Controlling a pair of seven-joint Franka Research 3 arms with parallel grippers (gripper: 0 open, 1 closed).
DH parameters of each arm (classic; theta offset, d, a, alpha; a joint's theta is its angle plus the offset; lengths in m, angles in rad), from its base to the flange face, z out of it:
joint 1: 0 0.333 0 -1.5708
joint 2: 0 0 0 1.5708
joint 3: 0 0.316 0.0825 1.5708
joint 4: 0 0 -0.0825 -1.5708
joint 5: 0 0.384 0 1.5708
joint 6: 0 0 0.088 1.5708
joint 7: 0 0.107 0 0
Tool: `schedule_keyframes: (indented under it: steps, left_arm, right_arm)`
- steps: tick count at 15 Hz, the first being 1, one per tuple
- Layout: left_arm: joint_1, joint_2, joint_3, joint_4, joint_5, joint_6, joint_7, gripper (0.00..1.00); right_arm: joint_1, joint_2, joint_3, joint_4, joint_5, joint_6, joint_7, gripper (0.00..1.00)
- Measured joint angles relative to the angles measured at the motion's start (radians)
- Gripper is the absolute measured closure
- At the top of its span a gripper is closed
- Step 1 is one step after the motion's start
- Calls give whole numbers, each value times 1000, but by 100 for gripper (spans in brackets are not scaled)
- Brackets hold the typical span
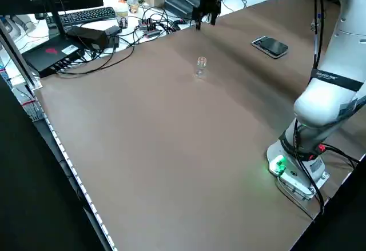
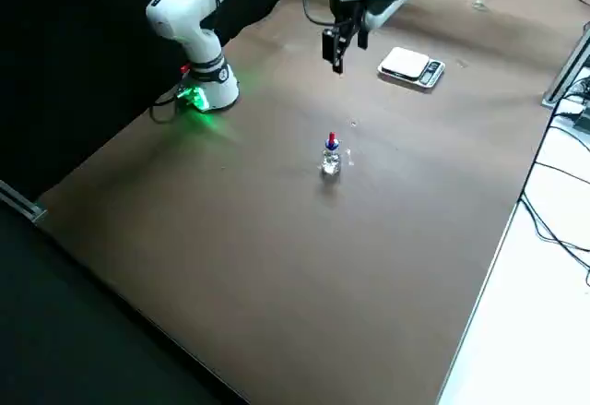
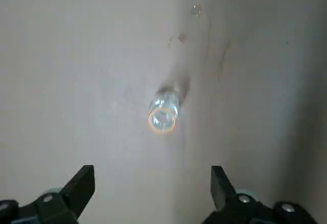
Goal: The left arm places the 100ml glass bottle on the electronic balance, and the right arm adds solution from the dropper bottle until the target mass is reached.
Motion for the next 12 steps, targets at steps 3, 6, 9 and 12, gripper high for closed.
schedule_keyframes:
  steps: [3, 6, 9, 12]
  left_arm:
    - [10, 54, 0, -109, 2, 200, 1, 0]
    - [12, 80, 0, -184, 2, 300, 1, 0]
    - [18, 87, 0, -190, 2, 301, 1, 0]
    - [18, 110, -1, -192, 2, 307, 2, 0]
  right_arm:
    - [-9, 17, 0, -48, 0, 54, 0, 10]
    - [-10, 38, 0, -212, -2, 257, 0, 22]
    - [-17, 47, 0, -329, -9, 398, 0, 26]
    - [-27, 63, -1, -377, -10, 465, -1, 32]
